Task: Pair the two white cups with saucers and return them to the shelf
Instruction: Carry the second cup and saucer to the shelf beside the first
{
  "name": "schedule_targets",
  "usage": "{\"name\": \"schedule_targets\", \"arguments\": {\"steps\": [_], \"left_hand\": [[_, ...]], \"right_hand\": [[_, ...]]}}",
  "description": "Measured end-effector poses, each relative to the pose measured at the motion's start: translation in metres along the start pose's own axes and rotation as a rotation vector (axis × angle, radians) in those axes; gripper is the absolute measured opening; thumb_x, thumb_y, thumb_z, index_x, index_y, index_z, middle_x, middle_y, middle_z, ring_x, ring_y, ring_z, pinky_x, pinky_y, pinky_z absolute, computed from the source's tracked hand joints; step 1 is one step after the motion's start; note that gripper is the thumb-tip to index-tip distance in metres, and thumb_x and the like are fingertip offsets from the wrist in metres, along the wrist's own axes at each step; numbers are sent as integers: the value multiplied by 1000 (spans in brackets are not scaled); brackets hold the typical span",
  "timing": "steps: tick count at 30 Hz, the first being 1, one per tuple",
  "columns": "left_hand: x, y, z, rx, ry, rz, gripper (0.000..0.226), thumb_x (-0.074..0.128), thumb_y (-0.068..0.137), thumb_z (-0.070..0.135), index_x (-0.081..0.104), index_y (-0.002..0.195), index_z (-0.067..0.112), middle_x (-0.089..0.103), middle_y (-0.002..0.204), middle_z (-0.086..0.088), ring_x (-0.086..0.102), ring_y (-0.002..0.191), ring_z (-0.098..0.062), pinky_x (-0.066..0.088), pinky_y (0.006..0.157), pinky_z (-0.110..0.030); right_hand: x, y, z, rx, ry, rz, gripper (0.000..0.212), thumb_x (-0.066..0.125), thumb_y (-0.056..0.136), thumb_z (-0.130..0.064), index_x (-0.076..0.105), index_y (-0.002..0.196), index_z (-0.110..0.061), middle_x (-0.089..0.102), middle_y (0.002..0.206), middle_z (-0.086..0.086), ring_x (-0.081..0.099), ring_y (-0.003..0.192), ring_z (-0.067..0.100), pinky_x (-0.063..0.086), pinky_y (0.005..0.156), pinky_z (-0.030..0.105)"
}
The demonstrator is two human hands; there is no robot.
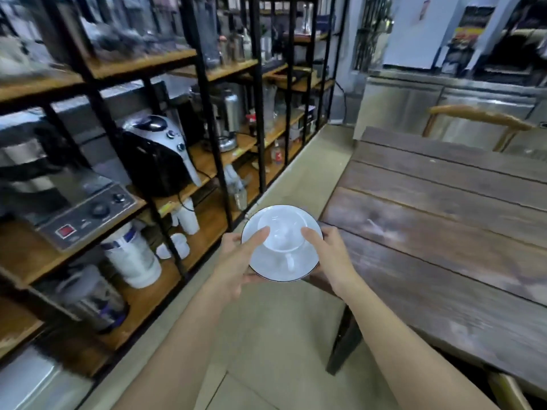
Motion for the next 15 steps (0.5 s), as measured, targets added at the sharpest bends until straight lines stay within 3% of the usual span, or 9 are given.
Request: {"name": "schedule_targets", "arguments": {"steps": [2,5,8,12,15], "left_hand": [[-66,-12,11,33,-41,98,49,76,68,47,47,100,24,57,110,1,64,93,-23,55,48,-30],[-159,-34,24,64,-89,253,58,77,66,47,48,109,21,56,114,-2,63,97,-26,58,53,-36],[-237,-56,36,111,-132,390,45,76,68,45,48,98,26,58,107,-2,63,89,-24,55,46,-31],[-327,-85,46,154,-170,585,41,75,70,45,48,92,26,57,102,0,61,84,-20,54,44,-29],[-381,-101,48,167,-197,704,41,74,71,45,48,95,24,56,102,0,60,87,-19,54,44,-28]], "right_hand": [[67,-5,-6,-18,-10,-108,41,62,78,-40,52,103,-8,58,93,3,61,74,15,45,39,17],[162,-16,-13,-67,-43,-247,23,63,78,-39,57,91,-20,62,90,0,66,77,11,53,49,26],[249,-29,-18,-79,-101,-388,48,60,72,-48,55,103,-12,60,102,8,64,92,25,56,57,34],[350,-41,-23,-123,-142,-540,37,62,80,-45,51,100,-17,55,95,-4,58,86,11,51,58,26],[416,-46,-22,-143,-183,-652,50,60,82,-47,47,114,-11,54,97,-5,54,88,8,40,59,20]]}}
Point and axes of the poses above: each hand's wrist, its own y-axis towards the middle knuckle, its own x-axis out of the palm, z = x × y, the point moved 8 cm from there along y, towards the middle knuckle
